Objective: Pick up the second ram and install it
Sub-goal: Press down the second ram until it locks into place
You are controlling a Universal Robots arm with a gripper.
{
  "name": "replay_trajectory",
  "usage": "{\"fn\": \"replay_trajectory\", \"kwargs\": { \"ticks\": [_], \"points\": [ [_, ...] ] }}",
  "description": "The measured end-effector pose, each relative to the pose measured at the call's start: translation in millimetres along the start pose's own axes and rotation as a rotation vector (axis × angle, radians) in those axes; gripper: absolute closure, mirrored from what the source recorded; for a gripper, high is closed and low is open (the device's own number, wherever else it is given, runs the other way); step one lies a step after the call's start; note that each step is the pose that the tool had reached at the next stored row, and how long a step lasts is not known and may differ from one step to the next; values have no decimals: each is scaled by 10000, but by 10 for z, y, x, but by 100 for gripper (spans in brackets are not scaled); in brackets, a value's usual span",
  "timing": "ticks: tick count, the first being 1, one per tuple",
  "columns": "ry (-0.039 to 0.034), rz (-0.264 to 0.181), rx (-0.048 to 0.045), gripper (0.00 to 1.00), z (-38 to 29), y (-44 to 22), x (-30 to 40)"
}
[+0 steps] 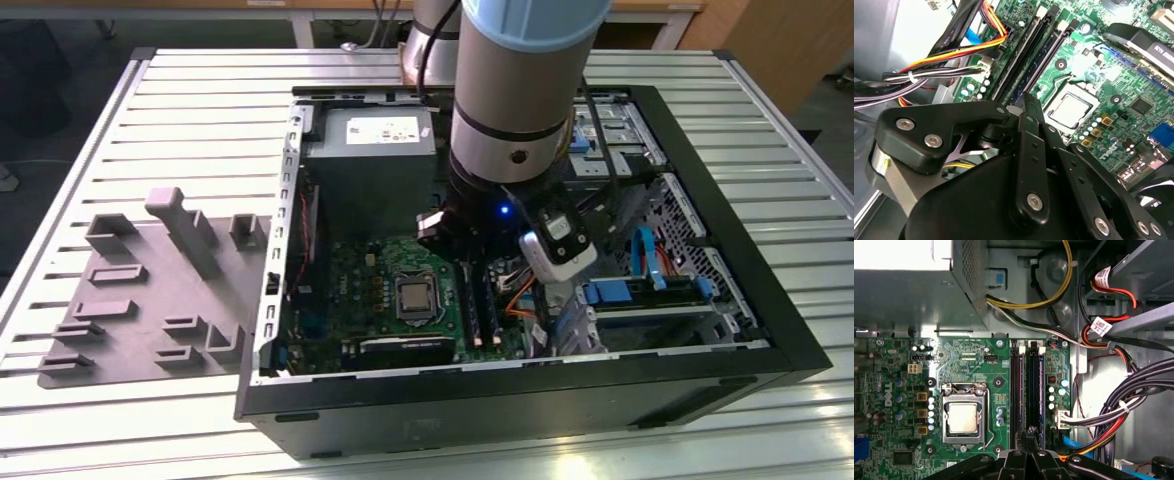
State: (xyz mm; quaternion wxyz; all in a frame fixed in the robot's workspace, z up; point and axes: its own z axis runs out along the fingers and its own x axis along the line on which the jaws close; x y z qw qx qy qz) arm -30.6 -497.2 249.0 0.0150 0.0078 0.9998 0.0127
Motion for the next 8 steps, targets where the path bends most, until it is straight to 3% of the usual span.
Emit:
{"fn": "replay_trajectory", "kwargs": {
  "ticks": [8],
  "points": [
    [0, 1, 0, 89, 0, 2, 0]
  ]
}}
